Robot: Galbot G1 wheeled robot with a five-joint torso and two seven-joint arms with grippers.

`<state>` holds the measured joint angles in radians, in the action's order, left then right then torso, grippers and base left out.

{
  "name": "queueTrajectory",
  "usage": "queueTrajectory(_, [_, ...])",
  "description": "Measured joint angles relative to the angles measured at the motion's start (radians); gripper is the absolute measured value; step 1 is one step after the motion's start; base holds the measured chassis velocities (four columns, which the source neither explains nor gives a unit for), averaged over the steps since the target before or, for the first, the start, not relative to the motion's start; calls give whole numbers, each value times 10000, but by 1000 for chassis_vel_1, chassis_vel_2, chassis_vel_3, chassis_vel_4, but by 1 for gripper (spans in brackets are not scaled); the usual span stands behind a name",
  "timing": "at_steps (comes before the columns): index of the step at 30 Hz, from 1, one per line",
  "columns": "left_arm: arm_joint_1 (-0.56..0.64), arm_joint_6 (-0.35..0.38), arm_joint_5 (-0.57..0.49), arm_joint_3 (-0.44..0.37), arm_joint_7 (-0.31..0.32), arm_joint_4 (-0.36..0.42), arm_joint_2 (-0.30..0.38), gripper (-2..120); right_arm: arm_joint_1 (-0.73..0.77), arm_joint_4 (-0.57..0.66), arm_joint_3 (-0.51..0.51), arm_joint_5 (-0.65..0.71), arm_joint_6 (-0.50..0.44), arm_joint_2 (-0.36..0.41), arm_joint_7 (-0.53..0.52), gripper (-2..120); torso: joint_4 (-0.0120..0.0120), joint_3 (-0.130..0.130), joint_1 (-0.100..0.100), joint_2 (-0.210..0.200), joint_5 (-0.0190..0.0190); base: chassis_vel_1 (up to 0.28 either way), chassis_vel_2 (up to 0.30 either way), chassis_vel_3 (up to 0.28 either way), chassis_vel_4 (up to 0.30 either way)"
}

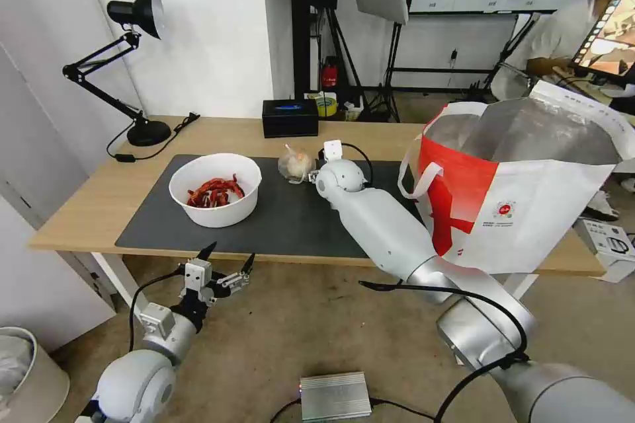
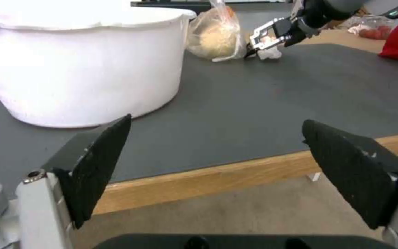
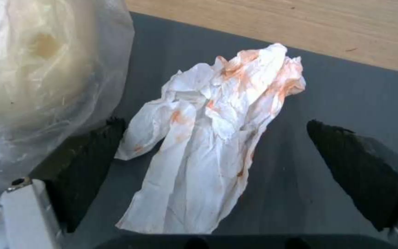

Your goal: Pick up the trash from the table and place it into the takeout bag.

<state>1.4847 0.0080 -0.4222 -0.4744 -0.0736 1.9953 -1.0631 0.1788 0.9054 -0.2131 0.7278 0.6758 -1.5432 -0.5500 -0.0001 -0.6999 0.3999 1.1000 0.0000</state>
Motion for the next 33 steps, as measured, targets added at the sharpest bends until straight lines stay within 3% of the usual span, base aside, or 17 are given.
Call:
queueTrajectory(20, [-40,-12,4,70,-18,-19,-11,100,-104,-162,-26,-92,124,27,314,96,3,0,-1,1,1,0,0,0,0])
queueTrajectory(33, [-68,-15,18,152,-18,-20,-22,100,-108,-25,-27,106,121,82,208,52,2,-2,0,0,0,0,0,0,0])
